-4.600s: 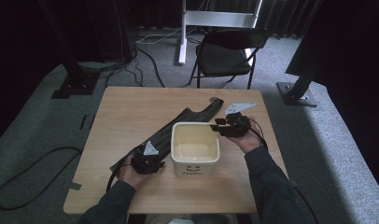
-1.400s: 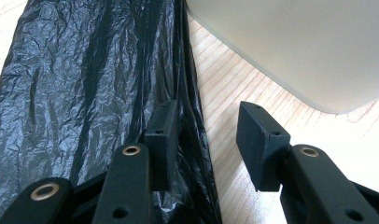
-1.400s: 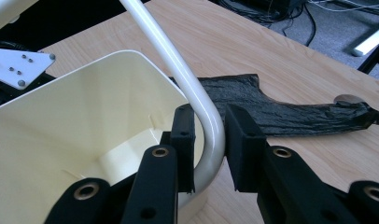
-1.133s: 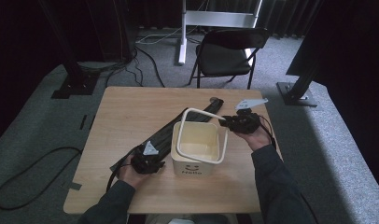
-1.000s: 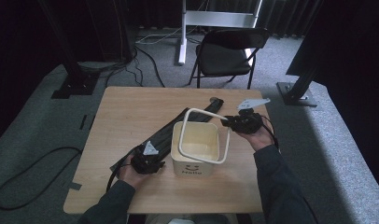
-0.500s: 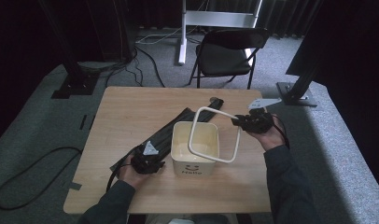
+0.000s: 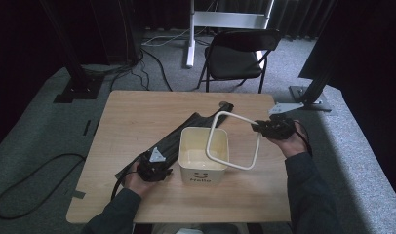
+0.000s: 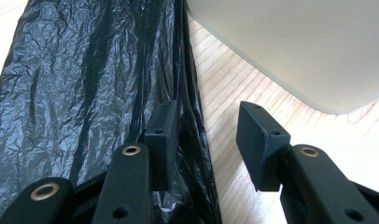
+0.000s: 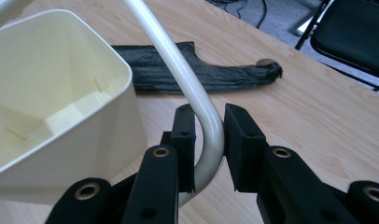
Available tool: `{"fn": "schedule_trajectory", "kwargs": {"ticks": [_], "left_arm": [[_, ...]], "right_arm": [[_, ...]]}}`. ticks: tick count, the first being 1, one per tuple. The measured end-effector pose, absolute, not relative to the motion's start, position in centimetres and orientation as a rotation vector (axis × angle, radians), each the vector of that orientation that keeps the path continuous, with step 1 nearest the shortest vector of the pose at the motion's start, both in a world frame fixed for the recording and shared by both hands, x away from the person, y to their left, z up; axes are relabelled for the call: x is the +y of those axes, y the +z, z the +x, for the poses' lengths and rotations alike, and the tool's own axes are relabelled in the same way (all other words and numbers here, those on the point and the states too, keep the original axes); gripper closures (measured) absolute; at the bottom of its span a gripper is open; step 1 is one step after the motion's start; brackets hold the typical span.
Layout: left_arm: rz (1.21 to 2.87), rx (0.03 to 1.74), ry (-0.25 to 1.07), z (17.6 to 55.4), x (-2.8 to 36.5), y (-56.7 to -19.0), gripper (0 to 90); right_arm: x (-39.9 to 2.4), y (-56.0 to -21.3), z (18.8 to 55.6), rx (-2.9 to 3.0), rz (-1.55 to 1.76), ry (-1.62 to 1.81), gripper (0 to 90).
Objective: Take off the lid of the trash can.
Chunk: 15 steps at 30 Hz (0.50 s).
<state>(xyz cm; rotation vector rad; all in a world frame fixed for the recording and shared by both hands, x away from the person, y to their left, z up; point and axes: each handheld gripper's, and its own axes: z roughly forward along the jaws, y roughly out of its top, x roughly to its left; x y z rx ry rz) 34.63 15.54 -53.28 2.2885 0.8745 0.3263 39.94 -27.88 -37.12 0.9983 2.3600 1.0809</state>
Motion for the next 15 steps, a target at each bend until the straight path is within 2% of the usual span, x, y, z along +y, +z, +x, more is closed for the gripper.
{"fn": "schedule_trajectory", "kwargs": {"ticks": [15], "left_arm": [[2.289,0.873,0.328,34.6,15.5,-53.3,58.9]], "right_arm": [[-30.5,-37.2,39.1,2.324,1.04,1.031,75.0]]}}
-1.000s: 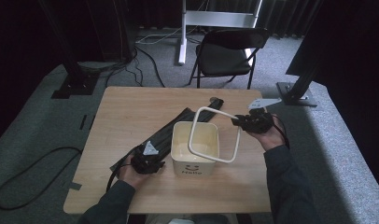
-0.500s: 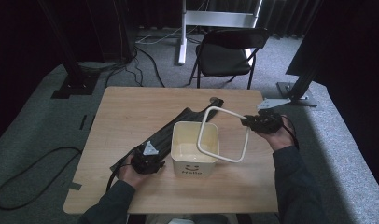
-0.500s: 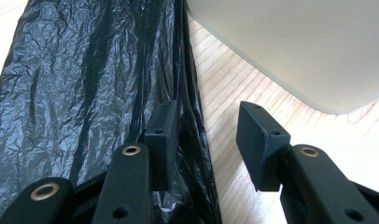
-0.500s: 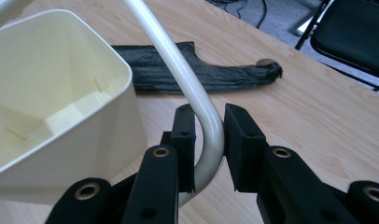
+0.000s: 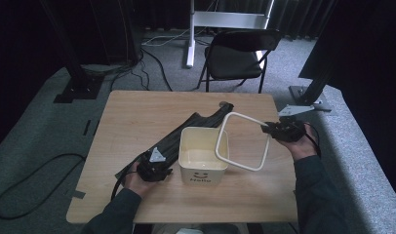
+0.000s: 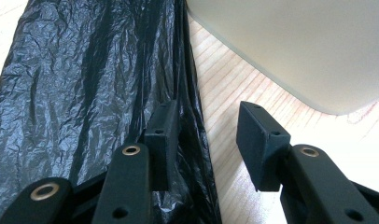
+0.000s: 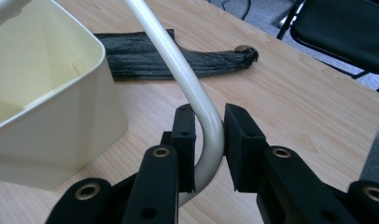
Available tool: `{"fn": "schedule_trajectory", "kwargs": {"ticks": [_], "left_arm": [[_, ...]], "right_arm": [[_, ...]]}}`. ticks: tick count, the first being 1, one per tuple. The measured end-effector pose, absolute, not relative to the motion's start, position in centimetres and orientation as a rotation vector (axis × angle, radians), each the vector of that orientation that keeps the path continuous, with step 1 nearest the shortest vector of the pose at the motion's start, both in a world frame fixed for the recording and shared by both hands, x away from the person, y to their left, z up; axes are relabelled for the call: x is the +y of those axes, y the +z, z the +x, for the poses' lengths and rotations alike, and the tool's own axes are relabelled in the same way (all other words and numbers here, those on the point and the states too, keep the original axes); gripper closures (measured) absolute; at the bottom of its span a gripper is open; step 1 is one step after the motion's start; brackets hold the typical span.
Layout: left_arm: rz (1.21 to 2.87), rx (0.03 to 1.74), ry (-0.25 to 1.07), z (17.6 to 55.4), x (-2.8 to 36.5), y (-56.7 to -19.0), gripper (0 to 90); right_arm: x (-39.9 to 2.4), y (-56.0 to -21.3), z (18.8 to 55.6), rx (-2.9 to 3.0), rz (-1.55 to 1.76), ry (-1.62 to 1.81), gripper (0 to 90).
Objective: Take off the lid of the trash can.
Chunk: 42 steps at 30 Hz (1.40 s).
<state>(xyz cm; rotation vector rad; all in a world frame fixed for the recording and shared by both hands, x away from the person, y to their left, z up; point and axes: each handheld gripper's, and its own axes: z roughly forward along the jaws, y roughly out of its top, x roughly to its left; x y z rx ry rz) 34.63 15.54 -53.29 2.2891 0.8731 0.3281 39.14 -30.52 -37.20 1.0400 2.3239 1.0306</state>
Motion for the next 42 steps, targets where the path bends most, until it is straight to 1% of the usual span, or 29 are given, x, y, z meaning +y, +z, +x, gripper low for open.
{"fn": "schedule_trajectory", "kwargs": {"ticks": [31,42], "left_arm": [[2.286,0.874,0.329,34.6,15.5,-53.3,58.8],[2.287,0.873,0.332,34.6,15.5,-53.3,58.8]], "right_arm": [[-34.6,-38.4,37.8,2.301,1.117,0.954,75.2],[-34.4,-39.5,37.8,2.321,1.121,0.925,75.1]]}}
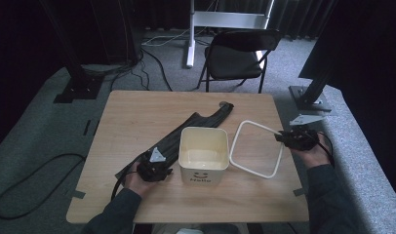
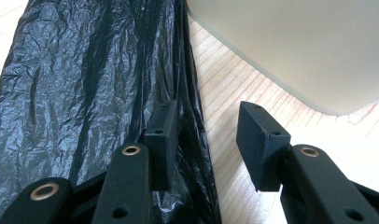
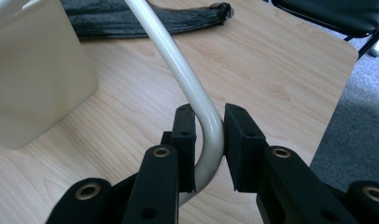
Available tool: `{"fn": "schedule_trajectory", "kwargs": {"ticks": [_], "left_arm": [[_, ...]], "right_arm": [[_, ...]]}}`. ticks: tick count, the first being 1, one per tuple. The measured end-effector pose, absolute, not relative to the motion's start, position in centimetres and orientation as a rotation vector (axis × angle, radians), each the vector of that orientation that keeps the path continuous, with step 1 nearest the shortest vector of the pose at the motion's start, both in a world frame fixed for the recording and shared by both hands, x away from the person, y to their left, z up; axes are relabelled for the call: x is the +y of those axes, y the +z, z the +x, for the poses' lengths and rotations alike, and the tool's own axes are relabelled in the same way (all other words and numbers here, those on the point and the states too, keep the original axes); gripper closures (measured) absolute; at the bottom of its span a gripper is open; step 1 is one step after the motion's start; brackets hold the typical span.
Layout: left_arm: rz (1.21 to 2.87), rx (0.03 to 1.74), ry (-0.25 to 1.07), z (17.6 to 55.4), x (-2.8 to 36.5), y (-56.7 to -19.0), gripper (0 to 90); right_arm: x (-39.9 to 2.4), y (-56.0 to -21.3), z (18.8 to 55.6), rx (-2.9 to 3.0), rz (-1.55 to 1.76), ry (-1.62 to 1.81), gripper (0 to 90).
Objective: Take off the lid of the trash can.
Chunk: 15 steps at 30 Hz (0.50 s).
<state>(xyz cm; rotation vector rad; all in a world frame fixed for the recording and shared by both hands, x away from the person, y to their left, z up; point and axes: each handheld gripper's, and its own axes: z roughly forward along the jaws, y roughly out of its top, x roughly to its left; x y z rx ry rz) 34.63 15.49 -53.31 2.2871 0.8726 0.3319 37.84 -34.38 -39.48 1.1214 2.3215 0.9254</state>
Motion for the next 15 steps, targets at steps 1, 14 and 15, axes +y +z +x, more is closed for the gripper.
{"fn": "schedule_trajectory", "kwargs": {"ticks": [1,14,15], "left_arm": [[2.287,0.873,0.331,34.6,15.5,-53.3,58.8],[2.286,0.874,0.33,34.6,15.5,-53.3,58.8],[2.286,0.874,0.33,34.6,15.5,-53.3,58.8]], "right_arm": [[-34.3,-39.6,37.9,2.325,1.125,0.92,75.2],[-34.1,-42.4,38.1,2.341,1.169,0.903,75.1],[-34.1,-42.6,38.1,2.341,1.169,0.901,75.1]]}}
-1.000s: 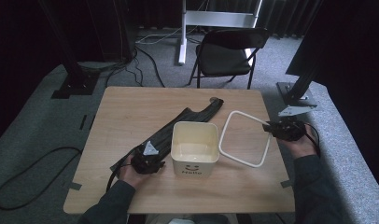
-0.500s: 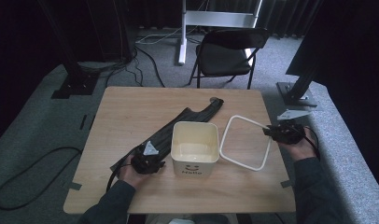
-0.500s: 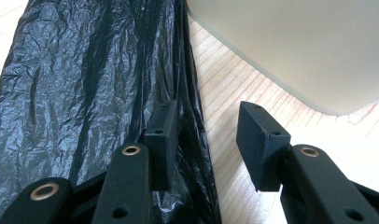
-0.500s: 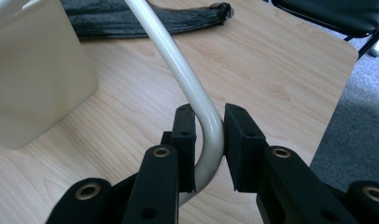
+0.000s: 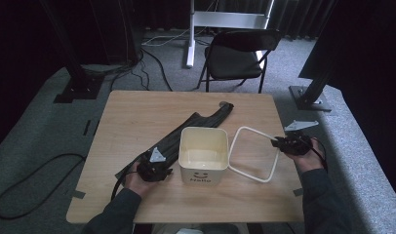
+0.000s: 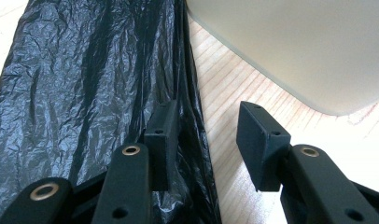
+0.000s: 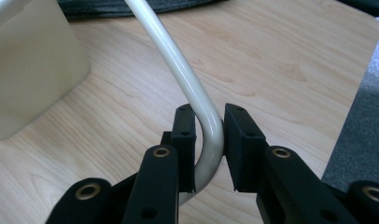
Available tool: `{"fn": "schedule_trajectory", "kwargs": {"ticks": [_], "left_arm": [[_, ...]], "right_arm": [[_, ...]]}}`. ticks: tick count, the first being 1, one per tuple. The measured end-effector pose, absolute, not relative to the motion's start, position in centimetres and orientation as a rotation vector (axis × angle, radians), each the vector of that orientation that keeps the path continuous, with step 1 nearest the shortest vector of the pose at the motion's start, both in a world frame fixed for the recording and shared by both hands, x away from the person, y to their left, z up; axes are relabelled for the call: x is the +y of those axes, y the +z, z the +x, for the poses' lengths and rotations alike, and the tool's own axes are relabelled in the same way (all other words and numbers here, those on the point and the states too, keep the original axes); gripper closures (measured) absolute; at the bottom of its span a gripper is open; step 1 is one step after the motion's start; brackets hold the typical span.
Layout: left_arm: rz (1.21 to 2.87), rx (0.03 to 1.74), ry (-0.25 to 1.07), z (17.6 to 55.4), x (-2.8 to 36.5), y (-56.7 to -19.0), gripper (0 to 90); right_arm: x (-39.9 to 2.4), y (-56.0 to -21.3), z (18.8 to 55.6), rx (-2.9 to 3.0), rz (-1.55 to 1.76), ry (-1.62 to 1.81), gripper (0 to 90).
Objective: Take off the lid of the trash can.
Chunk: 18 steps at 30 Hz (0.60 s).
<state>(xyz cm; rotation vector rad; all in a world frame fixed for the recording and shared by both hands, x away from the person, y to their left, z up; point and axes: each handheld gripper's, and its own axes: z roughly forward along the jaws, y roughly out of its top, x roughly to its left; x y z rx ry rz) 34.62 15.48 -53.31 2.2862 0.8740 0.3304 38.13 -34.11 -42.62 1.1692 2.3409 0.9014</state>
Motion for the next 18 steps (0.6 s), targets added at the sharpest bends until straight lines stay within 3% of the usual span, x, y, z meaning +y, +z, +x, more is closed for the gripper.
{"fn": "schedule_trajectory", "kwargs": {"ticks": [18], "left_arm": [[2.286,0.873,0.333,34.6,15.5,-53.3,58.8]], "right_arm": [[-33.2,-47.5,39.1,2.356,1.276,0.797,75.2]]}}
